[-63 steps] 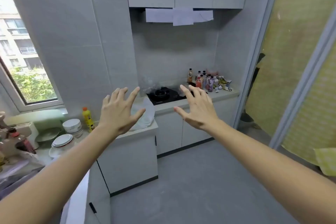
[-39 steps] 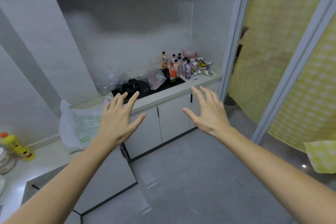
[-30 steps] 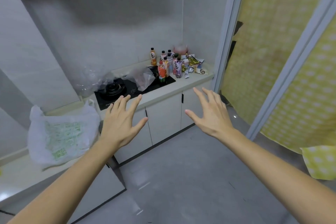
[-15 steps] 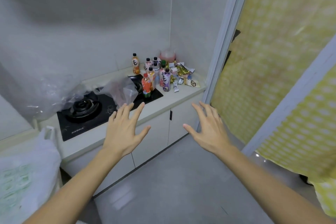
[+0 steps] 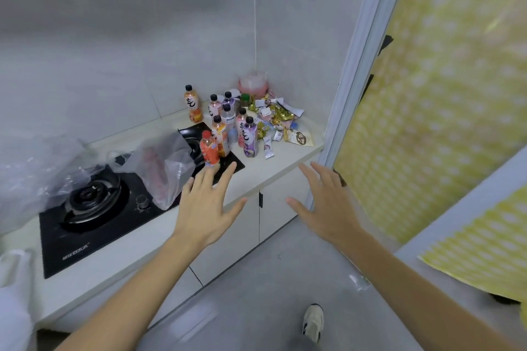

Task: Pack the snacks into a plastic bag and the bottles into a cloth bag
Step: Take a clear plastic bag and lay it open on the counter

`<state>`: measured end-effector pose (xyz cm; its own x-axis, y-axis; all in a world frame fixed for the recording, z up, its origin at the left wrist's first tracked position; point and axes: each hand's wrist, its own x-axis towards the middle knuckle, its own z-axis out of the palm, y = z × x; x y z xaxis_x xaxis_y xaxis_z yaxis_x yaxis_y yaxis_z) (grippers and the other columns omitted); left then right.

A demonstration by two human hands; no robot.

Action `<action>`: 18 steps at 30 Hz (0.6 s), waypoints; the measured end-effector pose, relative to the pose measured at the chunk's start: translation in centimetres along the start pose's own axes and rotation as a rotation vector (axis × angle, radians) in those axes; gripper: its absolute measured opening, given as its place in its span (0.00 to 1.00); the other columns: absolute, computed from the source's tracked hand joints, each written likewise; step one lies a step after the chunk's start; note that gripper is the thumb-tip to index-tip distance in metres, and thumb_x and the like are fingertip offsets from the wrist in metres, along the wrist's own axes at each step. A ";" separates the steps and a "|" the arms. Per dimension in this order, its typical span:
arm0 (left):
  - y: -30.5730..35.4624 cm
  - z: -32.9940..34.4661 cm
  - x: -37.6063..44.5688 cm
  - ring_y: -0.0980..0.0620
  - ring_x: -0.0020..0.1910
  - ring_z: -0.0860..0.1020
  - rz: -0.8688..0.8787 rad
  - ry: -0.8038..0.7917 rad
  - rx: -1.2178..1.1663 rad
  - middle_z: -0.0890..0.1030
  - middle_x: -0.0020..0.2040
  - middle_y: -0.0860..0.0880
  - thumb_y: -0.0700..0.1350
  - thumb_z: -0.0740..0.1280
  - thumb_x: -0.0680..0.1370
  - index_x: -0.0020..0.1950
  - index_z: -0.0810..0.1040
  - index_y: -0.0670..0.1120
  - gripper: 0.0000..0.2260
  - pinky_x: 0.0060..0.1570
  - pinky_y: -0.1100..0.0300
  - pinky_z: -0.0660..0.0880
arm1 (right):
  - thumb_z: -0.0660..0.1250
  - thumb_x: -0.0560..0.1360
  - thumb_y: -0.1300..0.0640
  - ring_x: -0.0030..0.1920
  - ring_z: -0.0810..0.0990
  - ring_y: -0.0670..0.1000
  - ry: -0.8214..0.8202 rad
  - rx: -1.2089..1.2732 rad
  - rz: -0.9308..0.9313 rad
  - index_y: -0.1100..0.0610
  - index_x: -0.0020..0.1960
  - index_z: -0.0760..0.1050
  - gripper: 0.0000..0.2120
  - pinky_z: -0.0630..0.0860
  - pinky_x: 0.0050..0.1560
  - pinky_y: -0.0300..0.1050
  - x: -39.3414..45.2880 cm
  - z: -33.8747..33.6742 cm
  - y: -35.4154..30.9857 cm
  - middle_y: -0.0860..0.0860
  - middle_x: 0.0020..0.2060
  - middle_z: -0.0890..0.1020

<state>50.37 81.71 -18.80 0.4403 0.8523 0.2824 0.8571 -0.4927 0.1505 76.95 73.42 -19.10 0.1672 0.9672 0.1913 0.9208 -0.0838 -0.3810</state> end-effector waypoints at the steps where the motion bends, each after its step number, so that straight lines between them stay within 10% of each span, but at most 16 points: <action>1: 0.2 0.8 1.7 0.45 0.74 0.66 -0.009 0.005 0.011 0.69 0.73 0.48 0.67 0.57 0.80 0.82 0.58 0.55 0.33 0.67 0.44 0.68 | 0.58 0.77 0.29 0.80 0.59 0.58 -0.012 0.005 -0.003 0.45 0.83 0.55 0.40 0.66 0.76 0.62 1.9 0.4 1.1 0.52 0.80 0.61; 18: -0.2 8.0 16.8 0.44 0.68 0.70 -0.411 -0.030 0.098 0.71 0.68 0.46 0.68 0.54 0.79 0.81 0.58 0.57 0.32 0.62 0.43 0.71 | 0.63 0.78 0.34 0.76 0.63 0.56 -0.238 0.079 -0.339 0.48 0.81 0.58 0.37 0.71 0.70 0.57 26.7 5.9 9.0 0.51 0.76 0.64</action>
<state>59.74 97.55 -21.61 0.0628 0.9798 0.1900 0.9838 -0.0928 0.1532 87.60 99.90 -22.80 -0.2355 0.9660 0.1069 0.8783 0.2587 -0.4021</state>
